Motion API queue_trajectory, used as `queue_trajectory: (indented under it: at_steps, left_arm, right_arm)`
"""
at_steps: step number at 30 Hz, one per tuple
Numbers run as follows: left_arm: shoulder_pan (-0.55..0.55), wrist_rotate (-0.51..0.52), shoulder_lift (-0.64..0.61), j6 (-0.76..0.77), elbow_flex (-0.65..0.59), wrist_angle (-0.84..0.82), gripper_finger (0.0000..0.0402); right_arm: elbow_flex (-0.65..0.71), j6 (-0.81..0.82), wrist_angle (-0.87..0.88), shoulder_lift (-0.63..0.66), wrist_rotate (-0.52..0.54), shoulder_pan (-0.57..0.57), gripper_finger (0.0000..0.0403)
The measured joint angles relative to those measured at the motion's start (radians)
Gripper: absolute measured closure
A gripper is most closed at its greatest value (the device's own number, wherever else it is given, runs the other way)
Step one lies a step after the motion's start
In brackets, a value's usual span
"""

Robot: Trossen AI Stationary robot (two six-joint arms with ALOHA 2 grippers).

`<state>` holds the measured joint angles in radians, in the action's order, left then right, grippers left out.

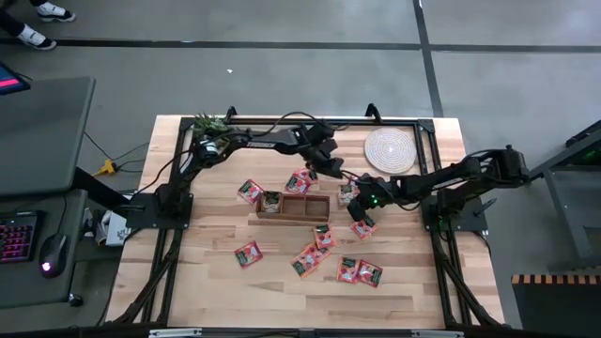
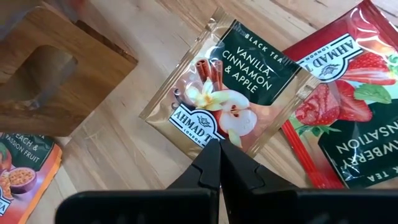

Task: Pick & Place Tea
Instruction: Put the brown tea bag into the left section of the brown wooden organizer

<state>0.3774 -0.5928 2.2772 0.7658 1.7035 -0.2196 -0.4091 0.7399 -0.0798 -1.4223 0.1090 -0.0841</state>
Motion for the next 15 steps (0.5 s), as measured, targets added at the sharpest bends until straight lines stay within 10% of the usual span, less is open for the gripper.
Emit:
queue_trajectory:
  at_steps: [15]
  left_arm:
    - [-0.022,0.022,0.008,-0.003,0.0,-0.067,0.0238]
  right_arm:
    - [0.001,-0.023,-0.046,0.0,0.008,-0.001,0.0403]
